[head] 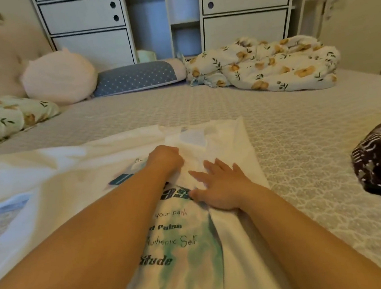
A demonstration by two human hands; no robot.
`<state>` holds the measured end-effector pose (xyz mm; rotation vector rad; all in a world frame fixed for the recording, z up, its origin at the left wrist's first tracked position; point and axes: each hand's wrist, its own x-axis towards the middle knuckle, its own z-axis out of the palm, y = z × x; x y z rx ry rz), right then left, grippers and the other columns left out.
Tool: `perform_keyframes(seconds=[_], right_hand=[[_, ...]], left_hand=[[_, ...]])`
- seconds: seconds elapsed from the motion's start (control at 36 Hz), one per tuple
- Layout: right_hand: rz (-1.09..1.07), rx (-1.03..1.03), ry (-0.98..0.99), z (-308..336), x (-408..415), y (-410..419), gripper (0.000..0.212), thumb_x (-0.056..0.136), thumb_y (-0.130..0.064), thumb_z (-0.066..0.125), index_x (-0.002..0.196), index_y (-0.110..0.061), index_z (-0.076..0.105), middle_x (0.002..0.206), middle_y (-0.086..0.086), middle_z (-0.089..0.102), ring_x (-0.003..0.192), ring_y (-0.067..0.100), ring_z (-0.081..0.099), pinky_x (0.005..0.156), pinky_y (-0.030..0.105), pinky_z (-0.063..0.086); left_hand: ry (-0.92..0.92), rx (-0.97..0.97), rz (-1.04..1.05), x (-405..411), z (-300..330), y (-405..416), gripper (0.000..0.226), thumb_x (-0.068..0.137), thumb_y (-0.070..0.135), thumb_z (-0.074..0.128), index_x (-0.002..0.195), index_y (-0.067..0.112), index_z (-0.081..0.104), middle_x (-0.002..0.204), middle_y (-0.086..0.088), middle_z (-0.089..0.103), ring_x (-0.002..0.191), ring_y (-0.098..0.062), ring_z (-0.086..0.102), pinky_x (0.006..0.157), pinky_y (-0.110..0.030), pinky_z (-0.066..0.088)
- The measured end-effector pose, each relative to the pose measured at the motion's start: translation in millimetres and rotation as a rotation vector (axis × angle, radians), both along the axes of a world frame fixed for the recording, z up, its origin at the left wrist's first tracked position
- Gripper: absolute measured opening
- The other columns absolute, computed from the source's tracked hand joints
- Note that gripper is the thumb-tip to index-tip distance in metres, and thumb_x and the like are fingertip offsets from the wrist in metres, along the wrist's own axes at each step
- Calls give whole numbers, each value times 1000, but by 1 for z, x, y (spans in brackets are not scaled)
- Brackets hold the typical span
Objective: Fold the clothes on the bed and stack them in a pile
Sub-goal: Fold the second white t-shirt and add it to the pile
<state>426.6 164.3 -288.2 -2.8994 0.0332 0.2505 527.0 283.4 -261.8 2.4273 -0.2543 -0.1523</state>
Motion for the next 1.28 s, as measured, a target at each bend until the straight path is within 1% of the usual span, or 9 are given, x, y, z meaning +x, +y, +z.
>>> perform_keyframes(seconds=[0.11,0.19,0.28,0.44,0.56,0.67,0.83,0.97,1.28], right_hand=[[47,420,74,16,-10,-2,50,92,-33,56,141,-27,45,153,0,31,144,18,18,117,36,19],[-199,1128,-49,23,-19,-20,18,89,-12,62,104,-12,72,99,-2,71,99,11,67,66,12,50],[-424,1246,-352,19,-12,-40,18,92,-9,52,87,-15,68,79,2,67,68,16,67,57,17,48],[-748,1080,-577,12,-2,-67,22,89,-19,50,69,-24,58,83,5,67,87,27,66,83,42,55],[-856,1022,-654,16,-5,-79,21,92,-19,43,98,-16,63,107,11,66,98,31,62,89,47,51],[-823,872,-770,17,-7,-82,31,93,-17,40,117,-22,58,103,-4,55,89,17,53,74,30,42],[-344,482,-595,6,5,-69,38,98,-15,38,132,-22,52,141,1,46,128,22,43,103,34,36],[-229,32,-283,-10,13,-68,42,102,-19,24,141,-14,39,146,3,38,135,23,33,109,40,30],[-331,10,-267,-13,-51,-39,53,100,-45,23,148,-24,30,157,-1,23,143,23,21,115,43,20]], left_hand=[[0,120,8,4,7,-13,47,94,8,50,141,11,45,145,-12,44,129,-30,45,105,-35,39],[-192,242,8,3,15,-23,45,96,14,45,141,20,46,142,-8,46,124,-29,47,94,-30,40],[-414,407,-24,-5,28,-38,40,93,16,51,132,23,56,127,-5,55,108,-27,56,79,-32,42],[-678,901,-338,-40,30,-92,40,94,23,54,132,12,52,126,-8,51,108,-30,57,73,-35,43],[-142,101,-600,-49,35,-102,45,91,38,60,133,27,53,123,5,61,82,-4,69,76,-10,47],[-393,-354,-313,-32,27,-90,25,96,19,46,100,37,63,100,14,68,63,1,65,68,-22,52],[-360,395,-400,-17,-36,-71,48,98,46,33,143,31,40,153,5,34,137,-22,34,110,-39,30],[-432,416,-402,-13,-44,-73,50,100,44,25,146,27,33,157,-3,24,140,-25,27,111,-43,27],[-271,328,-325,-104,-43,2,81,91,69,20,154,21,5,160,-1,11,146,-18,10,117,-40,9]])
